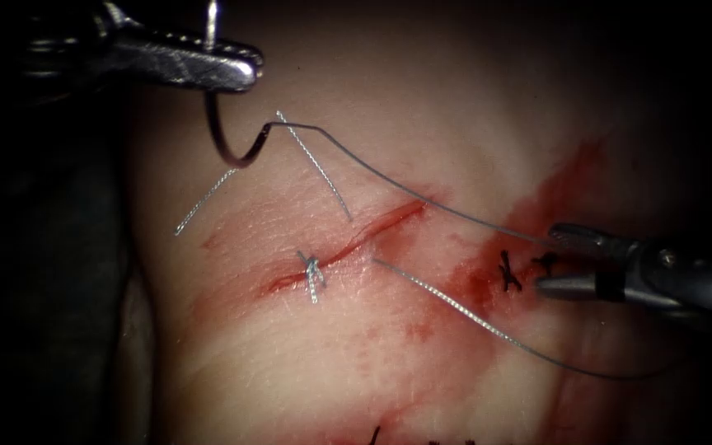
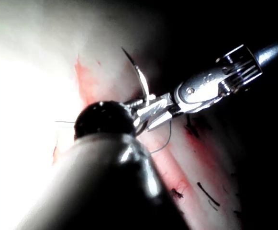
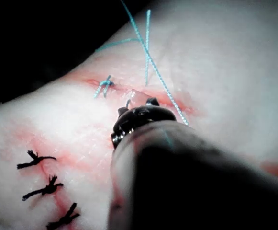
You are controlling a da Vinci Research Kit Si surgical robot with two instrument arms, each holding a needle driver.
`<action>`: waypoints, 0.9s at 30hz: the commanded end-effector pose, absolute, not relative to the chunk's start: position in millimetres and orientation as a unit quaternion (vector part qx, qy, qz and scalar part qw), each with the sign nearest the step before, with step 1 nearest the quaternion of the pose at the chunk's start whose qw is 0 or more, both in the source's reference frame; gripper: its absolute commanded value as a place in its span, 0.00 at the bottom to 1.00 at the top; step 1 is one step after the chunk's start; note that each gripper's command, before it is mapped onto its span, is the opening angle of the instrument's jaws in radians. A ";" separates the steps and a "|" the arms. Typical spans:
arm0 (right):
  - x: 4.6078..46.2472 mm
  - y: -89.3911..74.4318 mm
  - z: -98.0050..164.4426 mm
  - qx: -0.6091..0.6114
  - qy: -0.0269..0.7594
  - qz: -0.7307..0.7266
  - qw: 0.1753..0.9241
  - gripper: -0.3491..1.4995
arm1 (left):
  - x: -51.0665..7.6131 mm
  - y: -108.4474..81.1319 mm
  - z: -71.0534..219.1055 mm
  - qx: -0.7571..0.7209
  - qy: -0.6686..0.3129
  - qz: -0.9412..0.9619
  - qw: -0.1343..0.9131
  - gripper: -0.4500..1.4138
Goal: Wound Closure
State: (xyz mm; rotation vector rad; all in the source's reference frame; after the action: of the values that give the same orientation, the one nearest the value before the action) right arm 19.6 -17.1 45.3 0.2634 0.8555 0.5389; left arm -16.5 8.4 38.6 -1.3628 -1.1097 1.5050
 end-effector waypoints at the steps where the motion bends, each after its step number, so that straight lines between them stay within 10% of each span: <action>1: 22.5 -17.4 45.4 0.131 0.408 0.272 0.862 0.18 | -17.0 8.4 39.1 -0.540 -0.439 0.596 0.402 0.00; 16: 28.3 -21.6 52.6 0.127 0.403 0.272 0.865 0.42 | -17.2 8.3 39.2 -0.539 -0.437 0.597 0.402 0.00; 23: 28.0 -21.0 52.5 0.098 0.393 0.288 0.868 0.69 | -17.2 8.3 39.2 -0.538 -0.437 0.598 0.402 0.00; 27: 27.6 -20.7 52.0 0.095 0.392 0.293 0.867 0.50 | -17.2 8.3 39.2 -0.538 -0.437 0.598 0.402 0.00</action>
State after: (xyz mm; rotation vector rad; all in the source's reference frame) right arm 26.7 -20.7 51.7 0.1964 0.8164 0.6089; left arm -16.7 8.2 38.7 -1.3578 -1.1055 1.5109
